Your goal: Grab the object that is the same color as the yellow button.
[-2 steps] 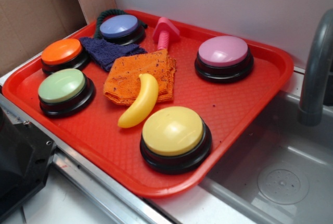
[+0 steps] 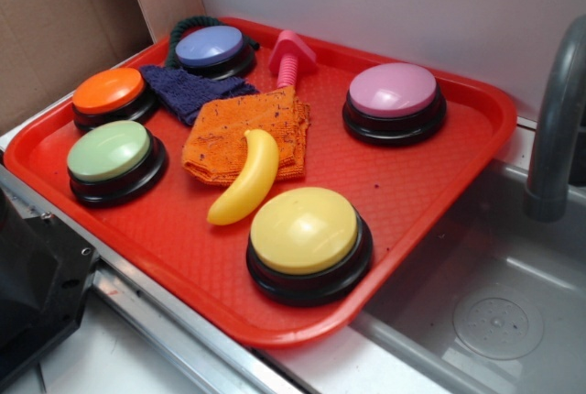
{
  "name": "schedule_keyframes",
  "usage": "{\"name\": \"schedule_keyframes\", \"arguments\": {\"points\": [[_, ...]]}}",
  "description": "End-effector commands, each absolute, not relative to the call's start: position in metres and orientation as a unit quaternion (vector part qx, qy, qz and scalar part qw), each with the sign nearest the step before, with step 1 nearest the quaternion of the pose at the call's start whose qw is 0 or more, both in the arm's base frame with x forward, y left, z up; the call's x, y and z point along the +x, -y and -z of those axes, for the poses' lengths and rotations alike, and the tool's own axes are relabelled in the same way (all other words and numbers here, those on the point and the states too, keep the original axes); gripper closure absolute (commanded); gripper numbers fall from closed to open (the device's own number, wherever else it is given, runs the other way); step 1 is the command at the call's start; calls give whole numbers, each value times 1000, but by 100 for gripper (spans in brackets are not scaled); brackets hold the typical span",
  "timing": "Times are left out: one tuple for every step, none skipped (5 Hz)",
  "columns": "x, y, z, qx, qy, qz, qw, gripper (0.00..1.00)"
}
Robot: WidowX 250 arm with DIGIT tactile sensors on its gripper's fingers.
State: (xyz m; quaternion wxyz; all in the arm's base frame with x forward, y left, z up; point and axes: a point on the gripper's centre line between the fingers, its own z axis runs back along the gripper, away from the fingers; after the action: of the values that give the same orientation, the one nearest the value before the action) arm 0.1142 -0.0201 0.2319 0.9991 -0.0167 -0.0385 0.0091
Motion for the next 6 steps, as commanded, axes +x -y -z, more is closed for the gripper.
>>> {"name": "schedule_keyframes", "arguments": {"points": [[133,27,-206,-56,54,-104,992,0],[152,31,-175,-59,66,-191,978,0],[169,34,-152,-72,83,-217,970,0],[190,44,-125,-72,96,-250,961,0],[201,56,-109,-80,109,-261,956,0],[217,78,-80,-77,101,-260,957,0]]}}
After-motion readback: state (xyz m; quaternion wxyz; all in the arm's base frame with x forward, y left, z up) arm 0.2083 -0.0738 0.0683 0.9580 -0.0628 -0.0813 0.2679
